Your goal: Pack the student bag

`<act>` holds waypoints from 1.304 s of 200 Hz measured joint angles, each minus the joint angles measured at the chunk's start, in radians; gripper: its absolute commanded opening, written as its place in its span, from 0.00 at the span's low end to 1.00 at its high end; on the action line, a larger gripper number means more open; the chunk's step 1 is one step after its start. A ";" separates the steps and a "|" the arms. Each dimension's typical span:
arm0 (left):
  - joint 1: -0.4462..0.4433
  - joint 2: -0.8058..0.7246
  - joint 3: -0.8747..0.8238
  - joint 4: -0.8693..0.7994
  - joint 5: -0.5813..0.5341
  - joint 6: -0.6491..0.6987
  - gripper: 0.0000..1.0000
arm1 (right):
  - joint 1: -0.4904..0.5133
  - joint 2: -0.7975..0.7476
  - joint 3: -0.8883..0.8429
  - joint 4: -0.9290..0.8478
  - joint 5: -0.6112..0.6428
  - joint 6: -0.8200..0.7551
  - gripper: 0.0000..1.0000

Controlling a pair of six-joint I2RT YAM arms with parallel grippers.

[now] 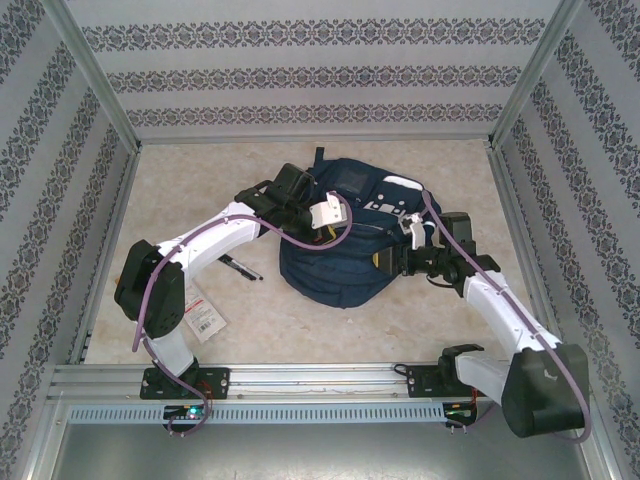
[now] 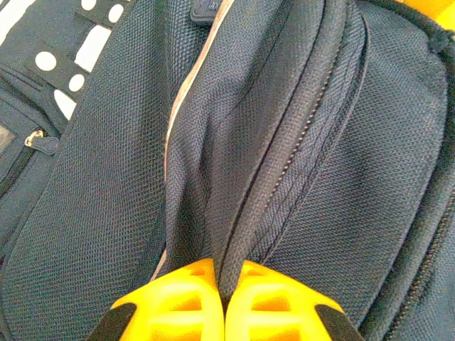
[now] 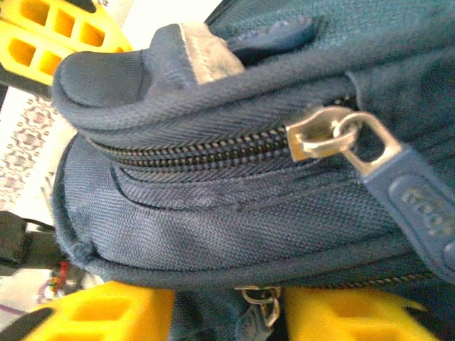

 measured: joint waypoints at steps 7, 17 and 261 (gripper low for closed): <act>0.004 0.000 0.000 0.003 0.000 0.000 0.00 | 0.000 0.016 0.007 -0.005 -0.011 0.009 0.32; 0.006 0.000 0.000 0.004 0.000 0.000 0.00 | 0.000 0.034 0.014 -0.007 -0.024 0.017 0.26; 0.023 -0.011 -0.005 0.007 -0.012 -0.045 0.00 | 0.544 0.261 0.448 -0.396 0.272 0.224 0.37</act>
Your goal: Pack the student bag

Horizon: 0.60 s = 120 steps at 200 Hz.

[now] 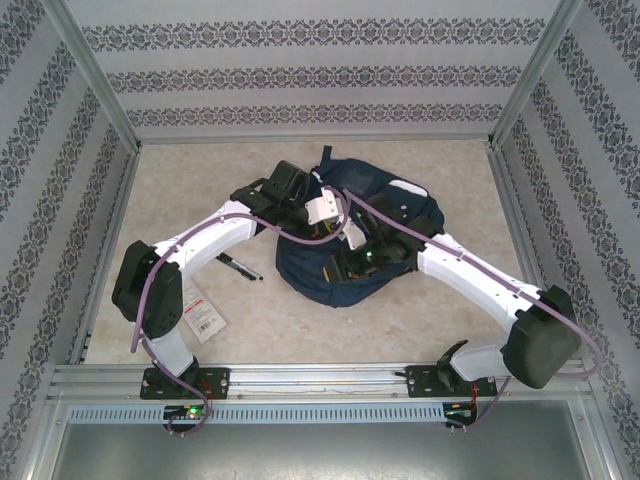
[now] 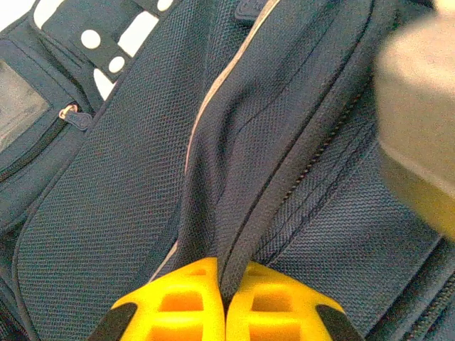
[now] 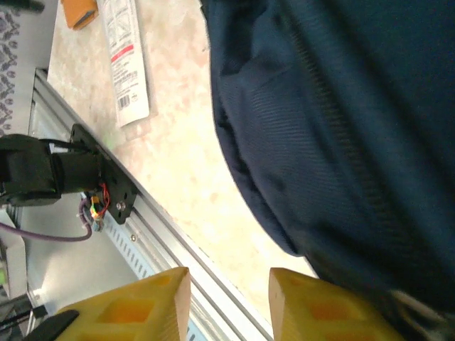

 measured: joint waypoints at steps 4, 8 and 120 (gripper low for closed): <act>0.000 0.000 0.000 0.001 0.001 0.000 0.00 | 0.003 0.000 0.000 0.003 0.002 -0.003 0.38; 0.000 0.000 0.000 0.002 0.003 0.000 0.00 | 0.008 0.000 0.000 0.007 0.003 -0.010 0.38; -0.001 0.000 -0.032 0.006 0.085 0.044 0.00 | -0.130 -0.613 -0.138 0.012 0.165 -0.611 0.58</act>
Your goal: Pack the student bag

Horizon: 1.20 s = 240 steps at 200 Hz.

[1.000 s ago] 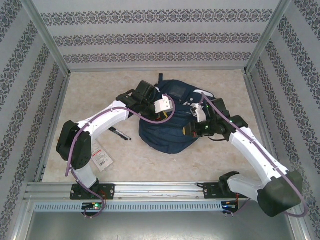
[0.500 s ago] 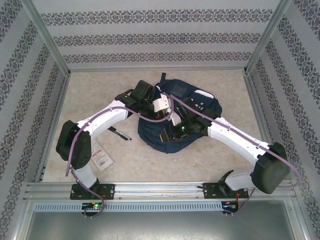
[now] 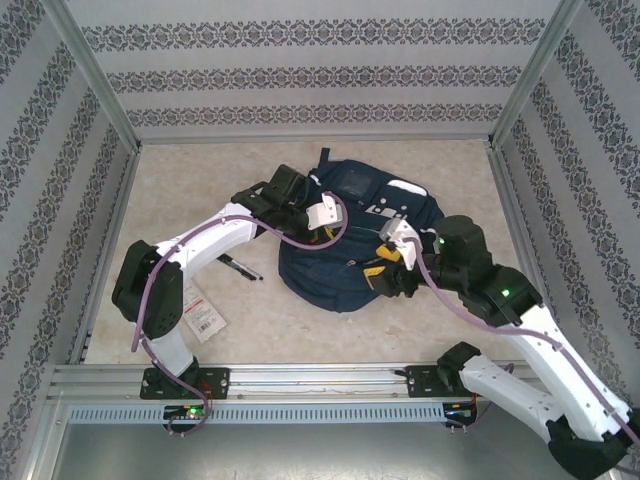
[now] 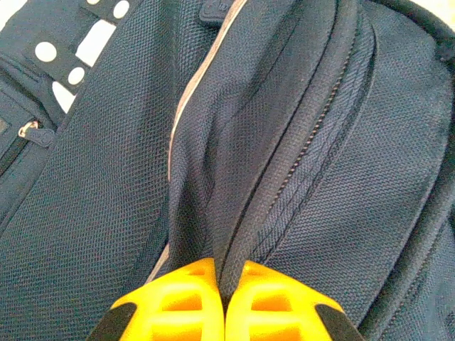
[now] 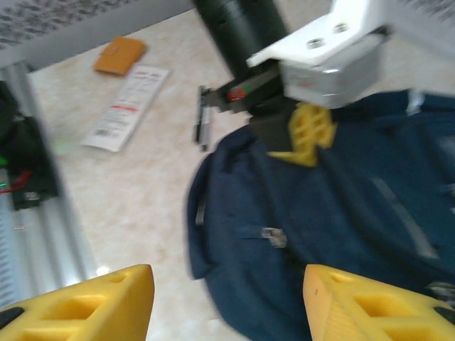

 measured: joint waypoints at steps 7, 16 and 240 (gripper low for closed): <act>0.000 0.000 0.000 0.000 0.002 0.010 0.00 | -0.025 -0.008 -0.023 0.029 0.012 -0.043 0.59; 0.000 0.000 0.000 -0.003 0.005 0.020 0.00 | -0.056 0.000 -0.046 0.061 0.019 -0.104 0.59; -0.054 -0.474 -0.315 0.301 -0.061 -0.730 0.38 | -0.196 0.547 0.036 0.191 -0.279 -0.256 0.00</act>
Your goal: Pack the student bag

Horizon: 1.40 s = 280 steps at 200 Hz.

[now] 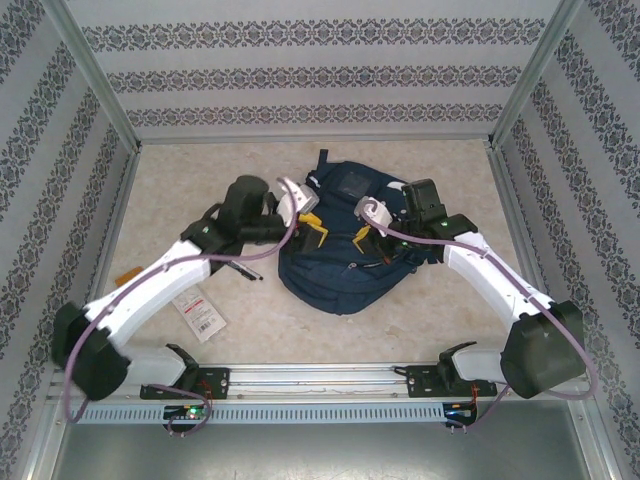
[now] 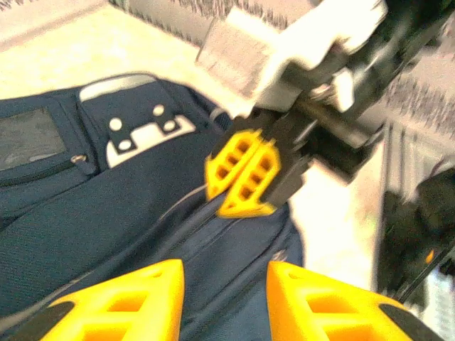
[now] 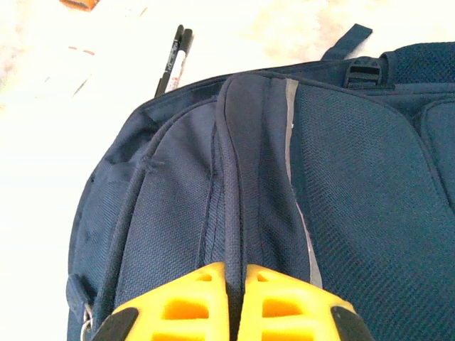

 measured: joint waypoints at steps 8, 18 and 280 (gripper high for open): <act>-0.043 -0.040 -0.042 0.023 -0.038 -0.060 0.40 | -0.002 0.000 -0.002 0.008 -0.008 0.024 0.00; -0.103 -0.066 -0.080 0.034 -0.090 -0.114 0.45 | -0.002 0.000 -0.002 0.018 -0.016 0.055 0.00; -0.270 0.163 -0.017 -0.186 -0.424 -0.048 0.00 | -0.014 0.099 0.054 -0.050 -0.100 0.227 0.00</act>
